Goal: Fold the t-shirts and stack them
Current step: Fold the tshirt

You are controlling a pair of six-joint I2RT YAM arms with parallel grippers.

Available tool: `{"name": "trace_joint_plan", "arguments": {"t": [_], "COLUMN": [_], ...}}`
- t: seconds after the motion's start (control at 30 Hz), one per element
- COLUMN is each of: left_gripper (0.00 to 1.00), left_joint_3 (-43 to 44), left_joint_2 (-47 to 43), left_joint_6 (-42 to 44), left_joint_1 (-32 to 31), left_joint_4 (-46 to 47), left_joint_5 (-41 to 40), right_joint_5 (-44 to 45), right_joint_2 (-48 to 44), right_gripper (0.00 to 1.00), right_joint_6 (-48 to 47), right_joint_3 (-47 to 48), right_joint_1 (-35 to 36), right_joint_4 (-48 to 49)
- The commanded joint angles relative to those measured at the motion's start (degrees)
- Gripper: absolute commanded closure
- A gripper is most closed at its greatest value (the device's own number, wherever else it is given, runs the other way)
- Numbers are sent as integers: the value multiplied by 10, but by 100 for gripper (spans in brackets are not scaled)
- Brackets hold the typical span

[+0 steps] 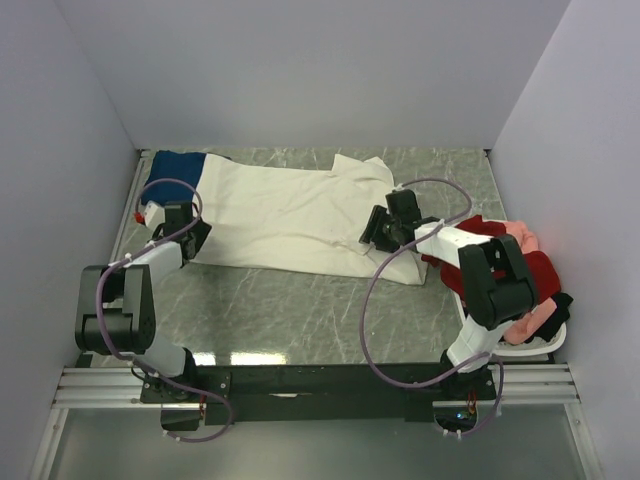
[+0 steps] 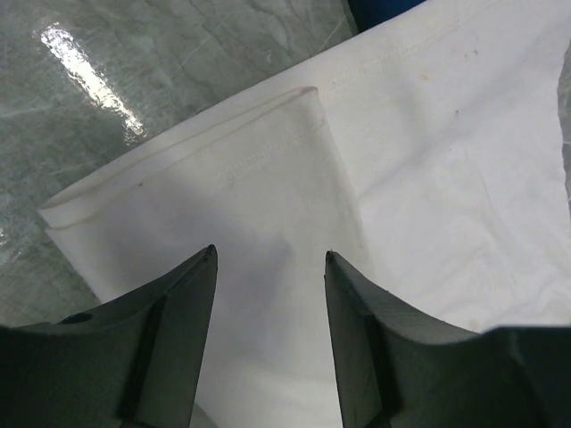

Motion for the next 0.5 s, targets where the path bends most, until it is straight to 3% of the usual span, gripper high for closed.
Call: {"name": "trace_joint_plan", "arguments": {"t": [0.0,0.47], "left_gripper": [43,44], "left_joint_3": [0,-11], "left_joint_2": [13,6], "left_joint_6": [19,29], "left_joint_1": [4,18], "left_joint_4": [25,20], "left_joint_5": [3,7], "right_joint_5": [7,-50], "right_joint_2": [19,58], "right_gripper": [38,39], "right_joint_6": [1,32], "right_joint_3": [18,85], "right_joint_1": [0,0], "right_joint_4": [33,48]}}
